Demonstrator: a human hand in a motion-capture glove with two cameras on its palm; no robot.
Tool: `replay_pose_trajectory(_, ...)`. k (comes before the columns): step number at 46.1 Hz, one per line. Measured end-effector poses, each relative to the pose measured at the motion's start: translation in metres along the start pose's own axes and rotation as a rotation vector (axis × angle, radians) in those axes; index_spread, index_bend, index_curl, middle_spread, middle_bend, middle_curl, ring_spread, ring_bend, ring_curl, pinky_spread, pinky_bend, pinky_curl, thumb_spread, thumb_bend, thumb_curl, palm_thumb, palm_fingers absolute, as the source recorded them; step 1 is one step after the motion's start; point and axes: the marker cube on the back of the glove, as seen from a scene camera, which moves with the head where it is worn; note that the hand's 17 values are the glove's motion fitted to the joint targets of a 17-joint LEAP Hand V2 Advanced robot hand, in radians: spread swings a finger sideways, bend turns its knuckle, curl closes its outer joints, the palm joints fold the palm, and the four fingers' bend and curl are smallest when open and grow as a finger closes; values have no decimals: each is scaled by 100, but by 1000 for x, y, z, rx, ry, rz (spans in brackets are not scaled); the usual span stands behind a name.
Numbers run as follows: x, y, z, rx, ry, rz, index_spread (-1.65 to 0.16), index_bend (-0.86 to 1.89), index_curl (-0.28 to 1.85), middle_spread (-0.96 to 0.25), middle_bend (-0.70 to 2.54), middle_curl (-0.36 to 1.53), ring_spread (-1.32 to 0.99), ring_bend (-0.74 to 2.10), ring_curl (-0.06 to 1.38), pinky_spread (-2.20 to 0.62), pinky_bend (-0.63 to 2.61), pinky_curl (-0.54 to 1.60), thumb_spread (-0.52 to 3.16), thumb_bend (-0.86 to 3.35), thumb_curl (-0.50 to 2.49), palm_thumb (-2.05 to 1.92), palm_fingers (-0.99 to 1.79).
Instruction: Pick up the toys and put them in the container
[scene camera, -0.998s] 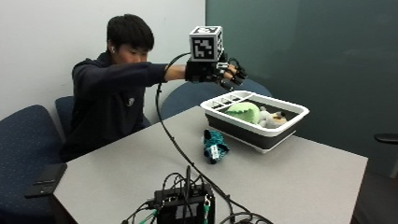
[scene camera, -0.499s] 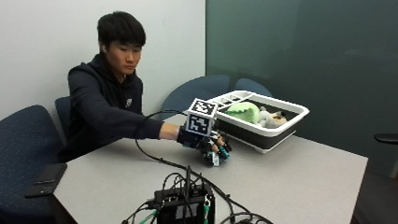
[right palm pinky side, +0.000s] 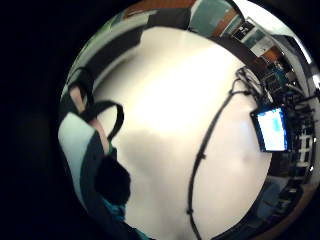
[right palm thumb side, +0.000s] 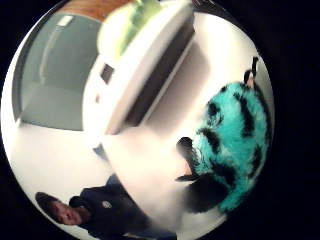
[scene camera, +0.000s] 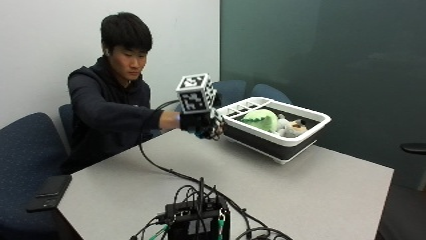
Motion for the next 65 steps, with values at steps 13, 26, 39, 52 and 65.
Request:
replay_pose_trajectory(13,-41,-16,-154,220,74,-33,-31,92,88,-20,111,74,-30,124,70,-38,118,54,62,4,75,56,115)
replay_pose_trajectory(26,-118,-72,-163,291,23,-95,-28,101,96,-18,119,79,-28,134,72,-41,122,63,47,0,84,57,109)
replay_pose_trajectory(39,-160,-127,-96,300,-21,-19,-26,102,99,-17,122,81,-28,137,72,-42,121,70,39,-1,90,56,104)
replay_pose_trajectory(52,-176,-115,-41,-179,-153,-23,-25,23,73,-5,49,56,-11,74,54,-15,125,63,86,-12,63,-6,-46)
replay_pose_trajectory(65,-140,-70,-113,62,-136,-54,-26,18,57,-1,25,45,-2,42,36,0,93,47,107,-4,47,-4,-11)
